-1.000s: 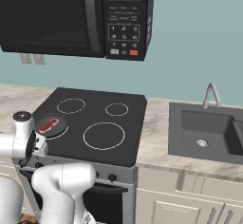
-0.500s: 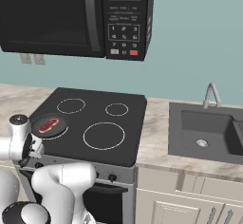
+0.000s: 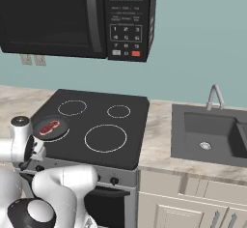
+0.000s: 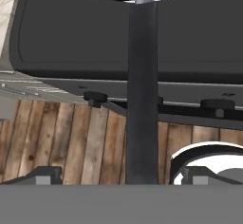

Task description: Pick up the pan with the steak in it and place it on the dining table. Then place the steak on the plate.

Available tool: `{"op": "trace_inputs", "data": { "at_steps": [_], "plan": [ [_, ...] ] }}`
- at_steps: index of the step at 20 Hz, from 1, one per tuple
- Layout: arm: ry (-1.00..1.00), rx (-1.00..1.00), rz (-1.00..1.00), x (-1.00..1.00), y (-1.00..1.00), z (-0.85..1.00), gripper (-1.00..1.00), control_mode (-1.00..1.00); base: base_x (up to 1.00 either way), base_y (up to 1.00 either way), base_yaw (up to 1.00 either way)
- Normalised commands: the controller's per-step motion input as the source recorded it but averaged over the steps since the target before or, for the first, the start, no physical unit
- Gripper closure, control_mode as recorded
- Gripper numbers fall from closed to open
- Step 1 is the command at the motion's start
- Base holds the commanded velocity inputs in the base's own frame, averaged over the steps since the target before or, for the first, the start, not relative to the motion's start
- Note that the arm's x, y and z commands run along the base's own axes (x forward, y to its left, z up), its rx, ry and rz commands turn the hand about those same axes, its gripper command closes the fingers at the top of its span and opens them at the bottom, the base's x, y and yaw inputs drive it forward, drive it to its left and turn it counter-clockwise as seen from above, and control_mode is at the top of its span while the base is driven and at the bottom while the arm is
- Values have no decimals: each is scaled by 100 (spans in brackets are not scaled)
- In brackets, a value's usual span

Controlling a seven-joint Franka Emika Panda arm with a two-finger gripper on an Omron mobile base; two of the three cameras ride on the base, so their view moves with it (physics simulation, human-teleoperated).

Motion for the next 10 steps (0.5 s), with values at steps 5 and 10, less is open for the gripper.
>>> {"op": "trace_inputs", "data": {
  "at_steps": [5, 10],
  "plan": [
    [-1, 0, 0, 0, -18, -7, -100, -100, 0, 0, 0],
    [-1, 0, 0, 0, -4, 0, -100, -100, 0, 0, 0]
  ]
}}
